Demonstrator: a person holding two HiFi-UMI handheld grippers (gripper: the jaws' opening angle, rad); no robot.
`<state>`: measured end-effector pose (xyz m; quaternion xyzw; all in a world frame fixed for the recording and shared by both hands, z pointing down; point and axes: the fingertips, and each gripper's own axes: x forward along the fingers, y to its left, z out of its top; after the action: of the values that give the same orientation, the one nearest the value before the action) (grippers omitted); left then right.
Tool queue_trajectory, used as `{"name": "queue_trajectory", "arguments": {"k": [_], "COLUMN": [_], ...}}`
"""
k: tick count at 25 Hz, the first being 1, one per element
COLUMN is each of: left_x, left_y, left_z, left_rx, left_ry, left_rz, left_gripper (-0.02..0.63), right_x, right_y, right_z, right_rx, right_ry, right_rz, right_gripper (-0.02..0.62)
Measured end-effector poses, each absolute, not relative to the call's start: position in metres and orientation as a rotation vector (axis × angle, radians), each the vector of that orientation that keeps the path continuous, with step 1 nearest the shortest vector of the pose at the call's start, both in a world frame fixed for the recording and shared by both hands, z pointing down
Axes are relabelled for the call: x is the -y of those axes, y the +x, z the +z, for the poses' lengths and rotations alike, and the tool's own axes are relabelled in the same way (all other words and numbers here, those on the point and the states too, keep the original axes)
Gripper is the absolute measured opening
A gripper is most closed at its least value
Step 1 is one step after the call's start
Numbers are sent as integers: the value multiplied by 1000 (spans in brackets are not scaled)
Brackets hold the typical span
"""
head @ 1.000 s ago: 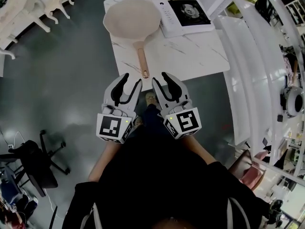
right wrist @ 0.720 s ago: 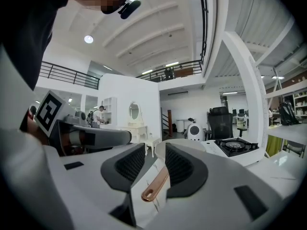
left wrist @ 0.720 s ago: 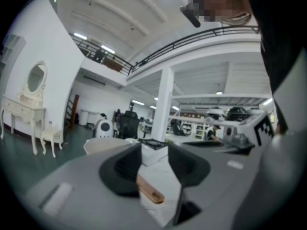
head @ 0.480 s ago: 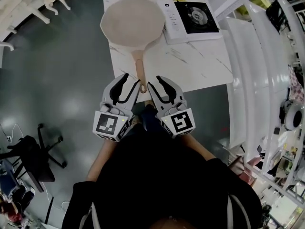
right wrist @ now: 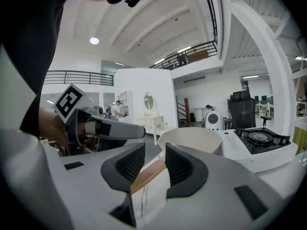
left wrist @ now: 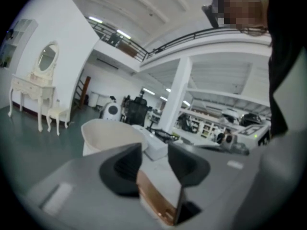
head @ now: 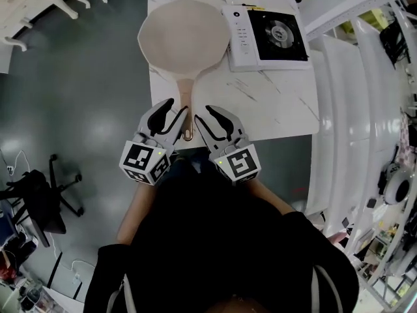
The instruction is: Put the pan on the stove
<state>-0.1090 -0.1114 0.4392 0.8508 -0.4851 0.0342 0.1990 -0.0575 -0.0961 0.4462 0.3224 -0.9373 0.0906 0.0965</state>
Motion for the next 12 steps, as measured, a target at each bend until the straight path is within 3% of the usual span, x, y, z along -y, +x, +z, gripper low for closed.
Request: {"name": "queue_trajectory", "arguments": {"k": [6,12], "left_x": [122,130], "left_y": [-118,-122], "left_z": [465,504], "left_rx": [1247,969], "left_ry": [2327,2180], "left_rz": [128,37], "left_gripper": [175,204], "right_x": [96,92], "right_y": [-58,-64], "right_z": [474,496], "right_rx": [2742,2700], "right_ry": [805,746], "right_rz": [312,558], "right_gripper": [99,120]}}
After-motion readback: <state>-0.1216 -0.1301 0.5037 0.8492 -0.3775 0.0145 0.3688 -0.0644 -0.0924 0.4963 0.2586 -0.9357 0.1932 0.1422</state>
